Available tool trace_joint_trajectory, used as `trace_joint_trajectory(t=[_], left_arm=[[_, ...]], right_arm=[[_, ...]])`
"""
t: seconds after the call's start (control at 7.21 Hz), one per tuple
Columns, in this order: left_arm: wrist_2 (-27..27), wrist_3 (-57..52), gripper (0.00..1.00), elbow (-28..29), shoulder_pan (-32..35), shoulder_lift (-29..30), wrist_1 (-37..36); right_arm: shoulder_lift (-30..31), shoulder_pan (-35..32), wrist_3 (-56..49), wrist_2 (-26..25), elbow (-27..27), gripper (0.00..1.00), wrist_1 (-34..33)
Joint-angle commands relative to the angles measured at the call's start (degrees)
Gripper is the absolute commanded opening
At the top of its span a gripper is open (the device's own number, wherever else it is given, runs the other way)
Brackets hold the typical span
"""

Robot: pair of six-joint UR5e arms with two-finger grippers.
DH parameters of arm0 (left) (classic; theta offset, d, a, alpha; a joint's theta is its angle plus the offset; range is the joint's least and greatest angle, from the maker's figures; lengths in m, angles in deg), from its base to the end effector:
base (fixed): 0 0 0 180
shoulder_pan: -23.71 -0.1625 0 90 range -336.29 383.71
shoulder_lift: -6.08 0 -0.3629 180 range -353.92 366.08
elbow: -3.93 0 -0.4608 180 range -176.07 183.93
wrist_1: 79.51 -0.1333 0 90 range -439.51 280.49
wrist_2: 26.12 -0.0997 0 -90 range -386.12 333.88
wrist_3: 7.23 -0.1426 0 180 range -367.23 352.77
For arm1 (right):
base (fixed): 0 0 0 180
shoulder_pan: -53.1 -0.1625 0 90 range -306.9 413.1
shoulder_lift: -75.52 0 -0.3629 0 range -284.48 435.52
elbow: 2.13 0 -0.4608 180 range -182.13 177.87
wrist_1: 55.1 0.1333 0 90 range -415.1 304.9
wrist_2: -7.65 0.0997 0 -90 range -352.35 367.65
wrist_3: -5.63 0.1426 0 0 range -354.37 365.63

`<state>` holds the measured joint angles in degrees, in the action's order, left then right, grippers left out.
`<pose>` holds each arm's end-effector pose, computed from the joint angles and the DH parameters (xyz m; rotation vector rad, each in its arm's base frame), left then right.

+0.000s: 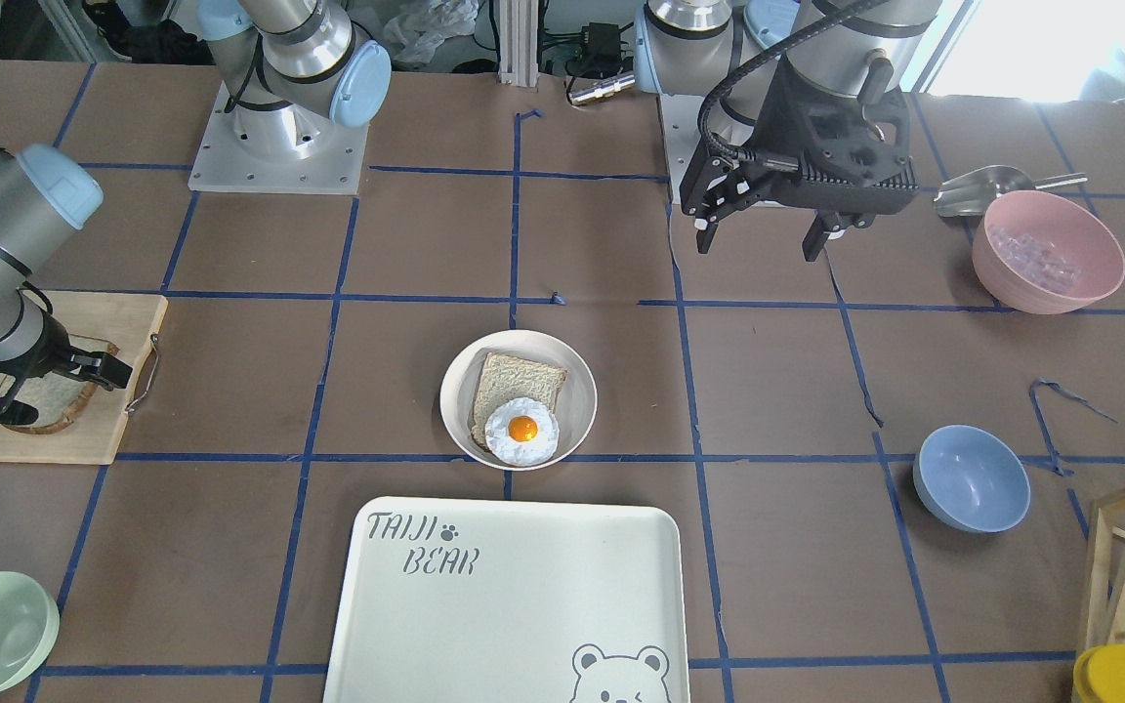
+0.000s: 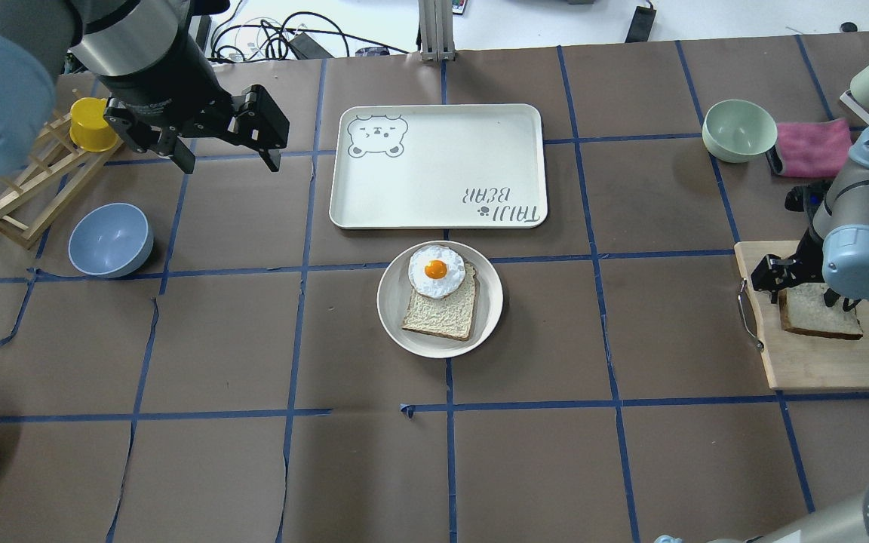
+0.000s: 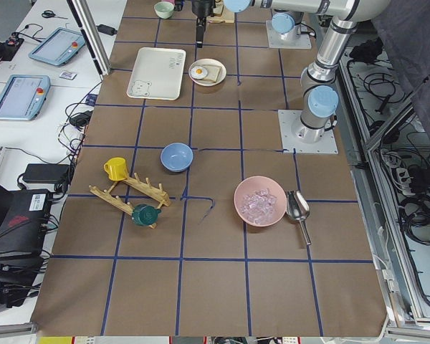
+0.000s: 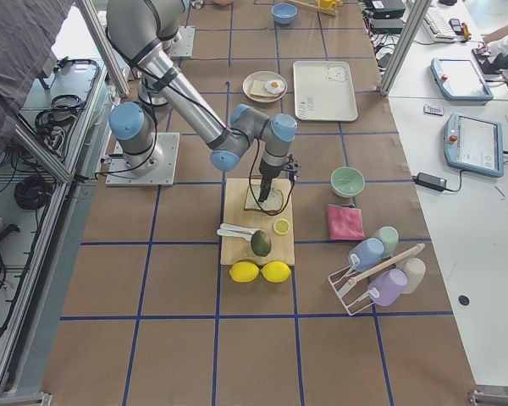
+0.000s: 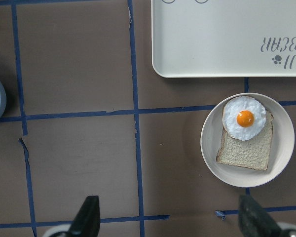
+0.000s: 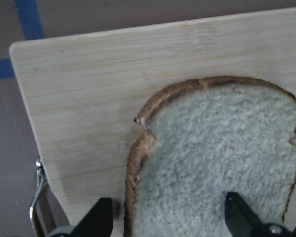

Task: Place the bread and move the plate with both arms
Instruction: 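Lower the right gripper and grasp the bread slice by its edge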

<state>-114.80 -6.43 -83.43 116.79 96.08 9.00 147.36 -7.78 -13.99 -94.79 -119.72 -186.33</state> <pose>-0.1670 -0.5619 0.4116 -0.0633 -3.1135 0.1110 -0.1649 -0.5069 0.0306 -0.2330 -2.9577 -0.2401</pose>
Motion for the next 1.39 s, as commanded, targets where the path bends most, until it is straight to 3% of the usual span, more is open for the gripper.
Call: trace_joint_trajectory(t=[0.0,0.14,0.28,0.42,0.97,1.25], left_arm=[[0.1,0.0,1.00,0.0,0.0,0.0,0.0],[0.1,0.0,1.00,0.0,0.0,0.0,0.0],[0.0,0.0,1.00,0.0,0.0,0.0,0.0],[0.1,0.0,1.00,0.0,0.0,0.0,0.0],[0.1,0.0,1.00,0.0,0.0,0.0,0.0],[0.0,0.0,1.00,0.0,0.0,0.0,0.0]], right_arm=[[0.0,0.5,-0.3,0.1,0.1,0.65,-0.1],[0.1,0.4,-0.5,0.0,0.1,0.47,0.0],[0.3,0.5,-1.5,-0.1,0.4,0.19,0.1],[0.4,0.5,-1.5,-1.0,0.9,0.01,0.5],[3.1,0.3,-1.3,-1.3,1.2,0.00,1.8],[7.9,-1.5,-0.4,-1.3,4.5,0.00,7.5]])
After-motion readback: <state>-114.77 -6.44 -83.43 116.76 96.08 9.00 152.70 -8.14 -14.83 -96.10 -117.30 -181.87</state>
